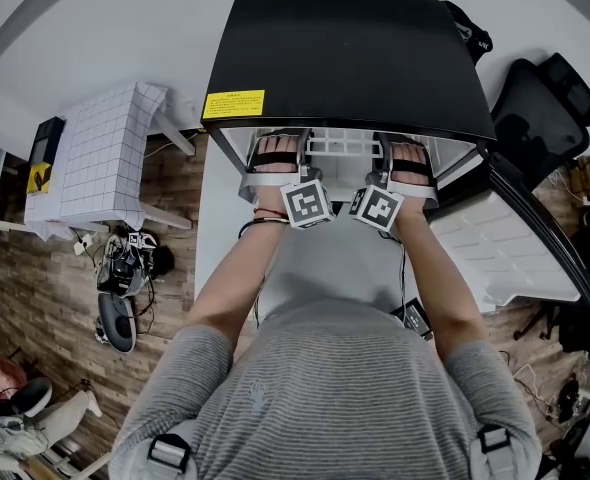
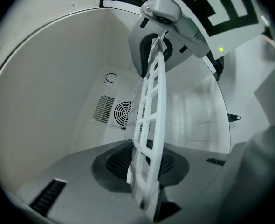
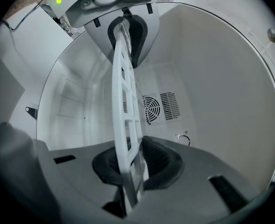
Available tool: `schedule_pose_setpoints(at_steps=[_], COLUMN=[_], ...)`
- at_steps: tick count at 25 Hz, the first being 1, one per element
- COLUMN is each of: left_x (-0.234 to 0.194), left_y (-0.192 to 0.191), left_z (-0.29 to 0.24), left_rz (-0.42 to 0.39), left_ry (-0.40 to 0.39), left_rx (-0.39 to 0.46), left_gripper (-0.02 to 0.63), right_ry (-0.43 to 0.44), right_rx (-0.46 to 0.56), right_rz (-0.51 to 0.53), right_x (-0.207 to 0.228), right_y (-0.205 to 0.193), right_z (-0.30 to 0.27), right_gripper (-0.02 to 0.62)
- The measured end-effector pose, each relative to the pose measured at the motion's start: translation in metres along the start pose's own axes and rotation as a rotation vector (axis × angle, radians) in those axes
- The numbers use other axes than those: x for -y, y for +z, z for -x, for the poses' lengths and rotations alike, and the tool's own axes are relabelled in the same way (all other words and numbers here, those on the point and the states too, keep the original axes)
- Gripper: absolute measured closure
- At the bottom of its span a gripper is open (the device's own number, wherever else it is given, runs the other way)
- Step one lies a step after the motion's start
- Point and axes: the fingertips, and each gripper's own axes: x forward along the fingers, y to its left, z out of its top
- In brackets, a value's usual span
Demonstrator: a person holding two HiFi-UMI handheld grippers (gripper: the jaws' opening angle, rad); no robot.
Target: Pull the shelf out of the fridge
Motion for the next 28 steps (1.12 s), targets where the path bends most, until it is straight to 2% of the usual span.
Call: schedule_pose_setpoints(at_steps=[28], left_x=[0.008], left_y=[0.005], left_z=[0.023], left_rz=[0.028], left_ry=[-0.009], left_rx=[0.023], left_gripper=[0.508], right_ry=[0.004], right_rx=[-0.018], right_rz=[-0.023], right_x=[-0.004], right_y=[0.000], right_z=[0.024], right_gripper=[0.546])
